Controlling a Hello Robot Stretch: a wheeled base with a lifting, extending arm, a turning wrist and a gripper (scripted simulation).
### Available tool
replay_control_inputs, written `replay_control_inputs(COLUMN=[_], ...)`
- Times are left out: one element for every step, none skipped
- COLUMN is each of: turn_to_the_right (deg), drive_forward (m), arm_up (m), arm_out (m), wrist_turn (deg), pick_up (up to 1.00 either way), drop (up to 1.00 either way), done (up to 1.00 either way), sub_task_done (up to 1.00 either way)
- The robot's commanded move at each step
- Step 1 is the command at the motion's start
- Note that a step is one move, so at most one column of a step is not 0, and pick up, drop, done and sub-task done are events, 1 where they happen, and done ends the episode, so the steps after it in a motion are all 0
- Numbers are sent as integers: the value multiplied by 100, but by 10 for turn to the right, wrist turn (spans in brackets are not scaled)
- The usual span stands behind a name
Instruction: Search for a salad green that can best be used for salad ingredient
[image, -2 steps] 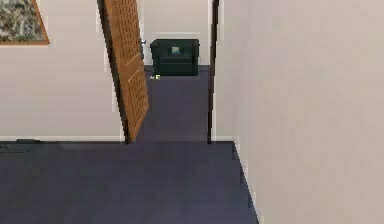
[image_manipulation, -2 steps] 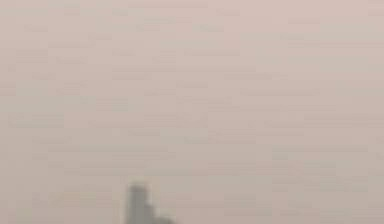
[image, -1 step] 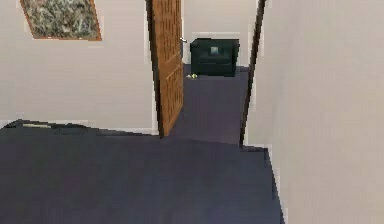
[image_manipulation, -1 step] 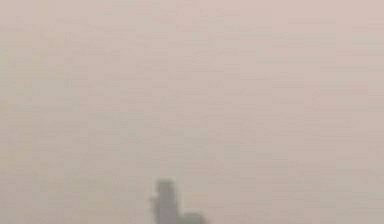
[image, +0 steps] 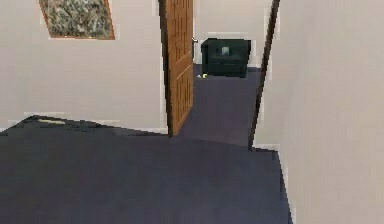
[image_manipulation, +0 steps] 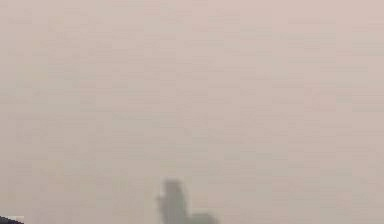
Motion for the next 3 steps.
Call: replay_control_inputs(turn_to_the_right=[0, 0, 330], drive_forward=[100, 85, 0], arm_up=[0, 0, 0], arm_out=[0, 0, 0], wrist_turn=[0, 0, 0], pick_up=[0, 0, 0], drop=[0, 0, 0], done=[0, 0, 0], sub_task_done=[0, 0, 0])
